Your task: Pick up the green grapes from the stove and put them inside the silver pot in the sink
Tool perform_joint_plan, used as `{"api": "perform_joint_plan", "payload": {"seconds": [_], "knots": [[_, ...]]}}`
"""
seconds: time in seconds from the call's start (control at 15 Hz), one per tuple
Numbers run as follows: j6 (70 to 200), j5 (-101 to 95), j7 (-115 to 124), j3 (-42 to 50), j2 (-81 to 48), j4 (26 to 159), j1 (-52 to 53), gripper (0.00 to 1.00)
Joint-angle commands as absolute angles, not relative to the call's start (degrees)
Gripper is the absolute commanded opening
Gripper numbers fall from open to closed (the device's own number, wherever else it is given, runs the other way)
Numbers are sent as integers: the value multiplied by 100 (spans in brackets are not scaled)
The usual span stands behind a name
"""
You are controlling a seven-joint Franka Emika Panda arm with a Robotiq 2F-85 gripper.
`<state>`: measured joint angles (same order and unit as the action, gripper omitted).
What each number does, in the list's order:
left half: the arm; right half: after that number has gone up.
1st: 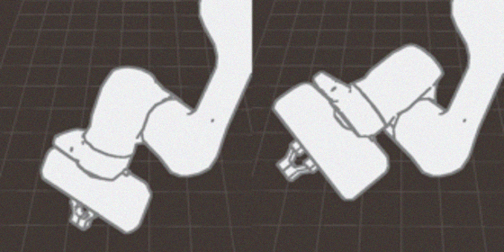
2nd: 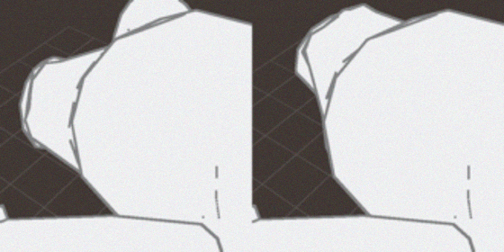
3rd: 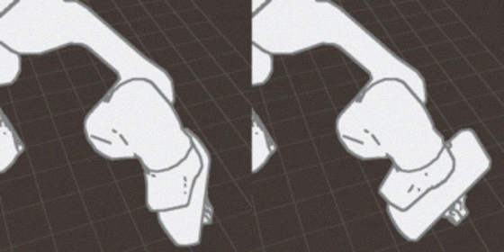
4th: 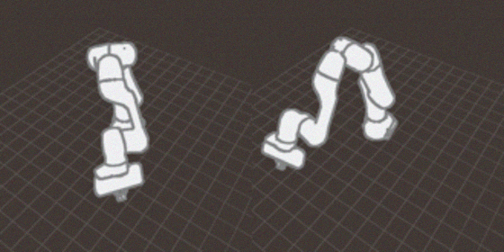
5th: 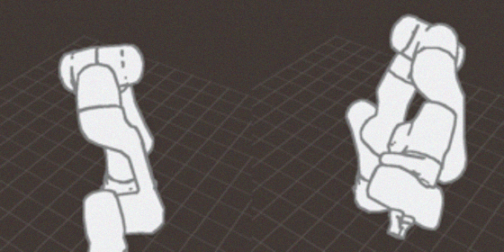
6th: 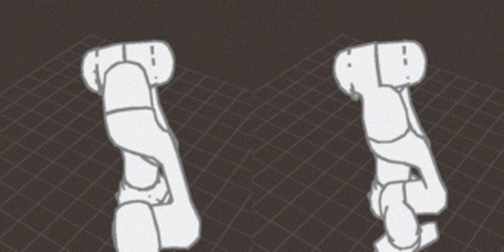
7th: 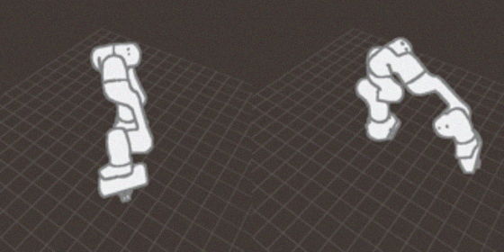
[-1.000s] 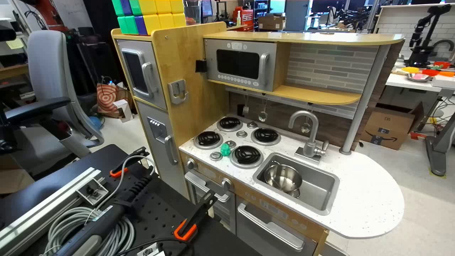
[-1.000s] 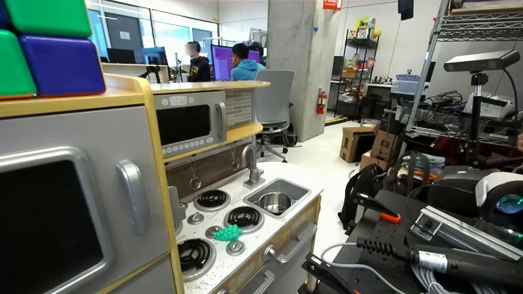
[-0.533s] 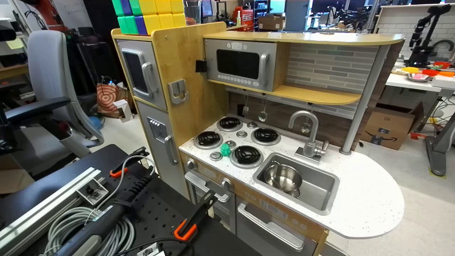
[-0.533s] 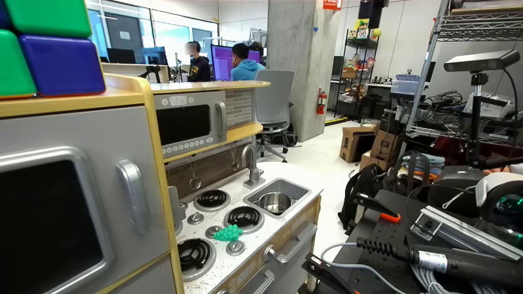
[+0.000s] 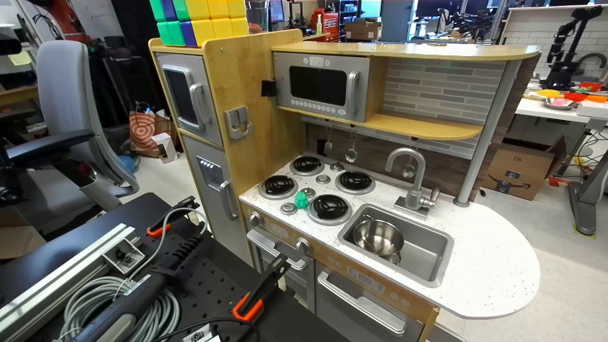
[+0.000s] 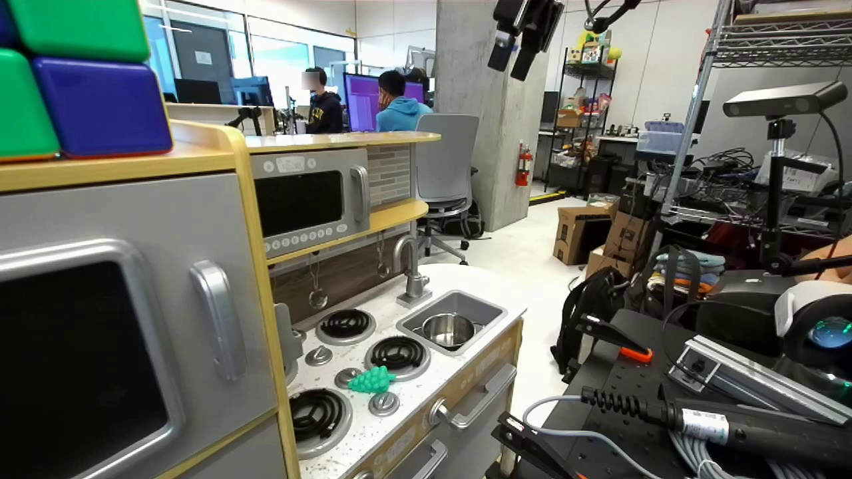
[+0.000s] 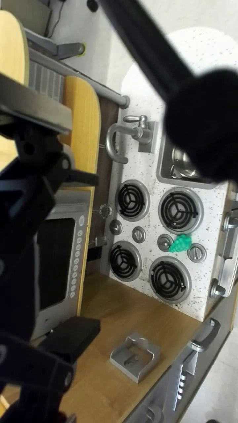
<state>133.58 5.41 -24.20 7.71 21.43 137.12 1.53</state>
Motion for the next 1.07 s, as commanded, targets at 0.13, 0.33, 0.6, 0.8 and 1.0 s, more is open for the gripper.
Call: {"api": "perform_joint_plan", "payload": {"seconds": [0.13,0.33,0.6,0.8,1.0], "knots": [[14865,1279,-3762,1115,2360,14373,851,100],[14463,1141,-3461,990,2234,14206,707,100],[14491,1193,-3332,1015,2175,14132,651,100],[15119,1176,-3057,953,1787,14110,660,100],[15820,1128,-2875,849,1005,13957,733,100]]}}
